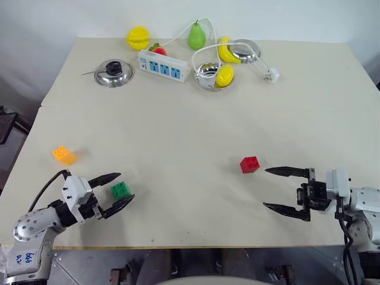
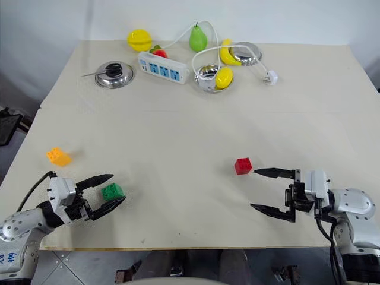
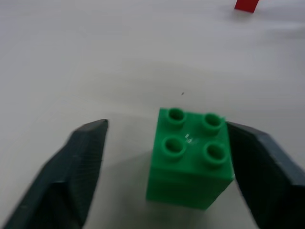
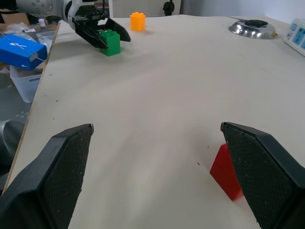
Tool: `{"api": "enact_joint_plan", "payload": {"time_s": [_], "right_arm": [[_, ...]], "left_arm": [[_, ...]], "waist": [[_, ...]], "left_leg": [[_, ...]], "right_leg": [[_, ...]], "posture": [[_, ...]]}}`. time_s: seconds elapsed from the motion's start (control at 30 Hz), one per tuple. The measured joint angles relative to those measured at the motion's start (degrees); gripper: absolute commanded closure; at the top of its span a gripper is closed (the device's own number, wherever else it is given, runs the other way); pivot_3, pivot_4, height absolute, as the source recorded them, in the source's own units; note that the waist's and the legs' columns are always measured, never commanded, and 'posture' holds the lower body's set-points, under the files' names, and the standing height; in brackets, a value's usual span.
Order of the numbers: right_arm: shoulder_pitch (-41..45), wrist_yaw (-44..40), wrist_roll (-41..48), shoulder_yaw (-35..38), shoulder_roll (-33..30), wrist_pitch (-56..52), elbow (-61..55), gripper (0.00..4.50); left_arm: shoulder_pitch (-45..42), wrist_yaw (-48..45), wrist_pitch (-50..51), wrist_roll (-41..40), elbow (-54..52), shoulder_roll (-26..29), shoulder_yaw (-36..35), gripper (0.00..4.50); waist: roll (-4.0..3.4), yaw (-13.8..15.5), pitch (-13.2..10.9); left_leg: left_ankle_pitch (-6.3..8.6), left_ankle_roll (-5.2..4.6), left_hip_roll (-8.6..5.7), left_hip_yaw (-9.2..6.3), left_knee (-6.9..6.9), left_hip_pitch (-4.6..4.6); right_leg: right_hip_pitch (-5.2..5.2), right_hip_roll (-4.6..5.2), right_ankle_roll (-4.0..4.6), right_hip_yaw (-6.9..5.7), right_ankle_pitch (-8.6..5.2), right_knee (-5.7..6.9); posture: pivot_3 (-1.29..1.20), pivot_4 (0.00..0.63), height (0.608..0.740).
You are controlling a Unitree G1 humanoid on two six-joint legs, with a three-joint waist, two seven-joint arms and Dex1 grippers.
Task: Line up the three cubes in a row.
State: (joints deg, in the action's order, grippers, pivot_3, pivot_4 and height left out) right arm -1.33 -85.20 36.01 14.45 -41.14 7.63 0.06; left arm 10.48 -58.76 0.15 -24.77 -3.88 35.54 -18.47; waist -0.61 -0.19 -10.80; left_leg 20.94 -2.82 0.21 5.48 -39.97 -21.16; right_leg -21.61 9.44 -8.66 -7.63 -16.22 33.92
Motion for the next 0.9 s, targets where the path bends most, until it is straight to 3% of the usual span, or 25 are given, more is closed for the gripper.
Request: {"api": "enact_joint_plan", "payload": {"time_s": [0.1,0.17,0.27,0.4,0.47,0.5,0.57,0.73,0.9], "right_arm": [[-1.6,0.3,0.0,1.6,-0.1,0.0,-0.9,0.00],[-2.4,0.6,0.0,2.5,-0.2,0.0,-1.4,0.00],[-5.5,1.1,-0.1,5.1,-0.7,0.1,-2.0,0.00],[-8.3,2.5,-0.1,8.8,-0.9,0.3,-2.4,0.00],[-10.4,3.5,-0.2,10.5,-0.9,0.5,-2.5,0.00],[-12.4,4.3,-0.3,11.8,-0.8,0.8,-2.8,0.00],[-13.0,5.7,-0.4,12.5,-0.3,0.9,-3.7,0.00],[-17.0,10.2,-0.3,14.7,1.7,0.7,-8.0,0.00],[-19.9,14.1,0.0,16.2,3.5,0.7,-12.0,0.00]], "left_arm": [[-0.7,-1.4,0.1,0.0,0.7,1.6,0.8,2.57],[-1.3,-2.7,0.3,0.0,1.3,3.2,0.9,3.00],[-6.3,-5.7,5.1,-2.7,0.3,6.0,2.8,2.99],[-24.7,-8.5,13.1,-6.1,-1.8,6.6,9.4,2.99],[-34.4,-9.9,15.1,-5.4,0.0,3.8,14.6,2.99],[-41.7,-10.7,15.5,-3.0,4.7,-0.5,19.2,2.99],[-48.2,-10.9,15.4,0.7,10.9,-6.3,25.7,2.99],[-54.9,-9.4,12.4,11.0,26.1,-15.5,36.1,2.99],[-55.5,-7.4,10.1,15.2,30.2,-18.6,38.1,2.99]], "waist": [[0.00,0.1,0.0],[0.00,0.2,0.0],[-0.02,1.0,0.0],[-0.04,2.0,0.0],[-0.13,2.1,0.1],[-0.26,2.4,0.1],[-0.24,2.2,0.1],[-0.14,1.3,0.1],[-0.07,1.6,0.0]], "left_leg": [[-0.01,-0.01,-0.01,-0.01,-0.02,0.00],[0.00,-0.01,-0.02,-0.05,-0.02,0.00],[-0.01,-0.01,-0.04,-0.11,-0.04,-0.03],[-0.07,-0.11,-0.21,-0.15,-0.10,-0.02],[-0.09,-0.14,-0.31,-0.11,-0.09,0.00],[-0.12,-0.19,-0.46,-0.10,-0.09,-0.02],[-0.13,-0.20,-0.58,0.06,-0.07,-0.05],[-0.17,-0.03,-0.35,0.13,0.11,-0.06],[-0.19,-0.04,-0.29,0.06,-0.04,-0.08]], "right_leg": [[0.01,0.03,-0.01,0.02,0.00,0.01],[0.02,0.05,-0.01,0.02,0.00,0.00],[0.02,0.06,-0.01,0.01,0.00,0.02],[0.12,0.11,-0.11,0.07,0.07,0.05],[0.14,0.11,-0.13,0.07,0.08,0.05],[0.18,0.11,-0.15,0.03,0.09,0.05],[0.13,0.03,-0.24,0.08,0.14,-0.07],[0.02,-0.26,-0.24,0.05,0.07,-0.19],[0.04,-0.22,-0.24,0.11,0.07,-0.11]], "posture": [[0.00,0.150,0.740],[0.00,0.150,0.740],[0.00,0.150,0.740],[0.00,0.150,0.740],[0.00,0.150,0.740],[0.00,0.150,0.740],[0.00,0.150,0.740],[0.00,0.150,0.740],[0.00,0.150,0.740]]}}
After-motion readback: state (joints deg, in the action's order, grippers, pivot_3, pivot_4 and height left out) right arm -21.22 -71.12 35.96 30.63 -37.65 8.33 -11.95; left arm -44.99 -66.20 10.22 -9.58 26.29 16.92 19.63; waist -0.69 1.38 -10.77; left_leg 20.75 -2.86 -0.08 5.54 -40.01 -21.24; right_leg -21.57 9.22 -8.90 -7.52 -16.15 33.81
